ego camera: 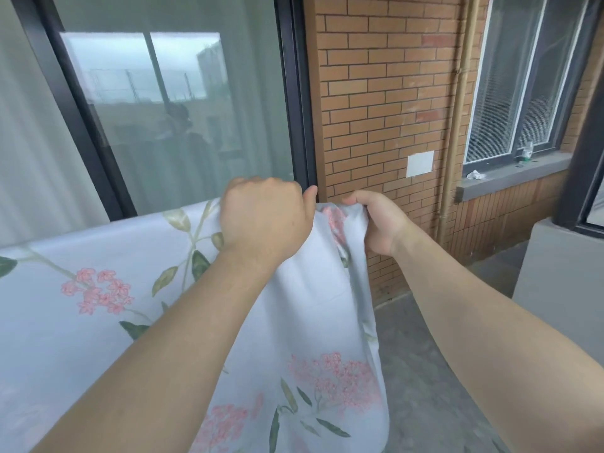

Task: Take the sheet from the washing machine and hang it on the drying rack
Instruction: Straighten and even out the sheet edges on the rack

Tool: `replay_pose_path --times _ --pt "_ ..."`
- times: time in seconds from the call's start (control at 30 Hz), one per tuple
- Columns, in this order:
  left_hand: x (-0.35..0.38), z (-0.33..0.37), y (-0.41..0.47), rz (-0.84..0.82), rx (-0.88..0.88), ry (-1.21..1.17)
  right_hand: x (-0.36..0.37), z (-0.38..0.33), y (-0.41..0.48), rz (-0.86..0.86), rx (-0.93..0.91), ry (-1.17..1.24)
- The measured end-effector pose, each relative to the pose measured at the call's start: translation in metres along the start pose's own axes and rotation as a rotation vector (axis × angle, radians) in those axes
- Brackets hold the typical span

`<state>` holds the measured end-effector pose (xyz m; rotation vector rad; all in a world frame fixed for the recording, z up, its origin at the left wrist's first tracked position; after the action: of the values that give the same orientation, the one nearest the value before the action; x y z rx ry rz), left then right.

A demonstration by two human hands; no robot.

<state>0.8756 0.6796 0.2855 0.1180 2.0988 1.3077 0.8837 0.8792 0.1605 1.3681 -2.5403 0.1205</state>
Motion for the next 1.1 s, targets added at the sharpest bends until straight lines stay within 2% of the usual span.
replay_pose_path --times 0.23,0.3,0.37,0.53,0.63,0.73,0.83,0.87,0.93,1.03,1.1 --pt "0.005 -0.003 0.003 0.152 -0.059 -0.019 0.009 0.019 0.032 -0.108 0.042 0.201" --pt "0.005 -0.003 0.003 0.196 -0.076 -0.045 0.015 0.021 0.044 -0.205 0.047 0.189" --pt "0.003 -0.002 0.003 0.261 -0.061 -0.061 0.023 0.018 0.054 -0.278 -0.013 0.06" --pt "0.001 0.004 -0.002 0.34 -0.066 -0.011 0.057 0.019 0.083 -0.619 -0.052 -0.02" --pt "-0.003 0.002 -0.003 0.3 -0.147 -0.017 0.07 0.021 0.091 -0.677 -0.112 -0.16" --pt "-0.006 0.009 -0.003 0.236 -0.287 0.017 0.071 0.027 0.085 -0.734 -0.185 -0.428" --pt "-0.003 0.027 -0.011 0.123 -0.411 0.083 0.069 0.044 0.066 -0.906 -0.037 -0.579" --pt "0.0 0.039 -0.014 0.086 -0.406 0.118 0.068 0.047 0.057 -0.955 0.003 -0.574" --pt "0.008 0.069 -0.02 0.01 -0.355 0.154 0.064 0.045 0.053 -0.94 0.027 -0.499" --pt "0.028 0.105 -0.034 -0.147 -0.335 0.169 0.056 0.033 0.045 -0.946 0.035 -0.266" --pt "0.044 0.115 -0.045 -0.263 -0.384 0.169 0.052 0.03 0.038 -0.999 0.112 -0.09"
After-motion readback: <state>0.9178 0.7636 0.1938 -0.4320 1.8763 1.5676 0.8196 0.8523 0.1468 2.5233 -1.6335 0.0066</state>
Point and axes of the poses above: each hand's wrist, its own y-axis towards the middle knuckle, its own x-axis out of the palm, z = x × y, the point moved 9 cm from there along y, towards the middle knuckle, and after that the axes turned 5 degrees about -x, right-handed, at the moved point
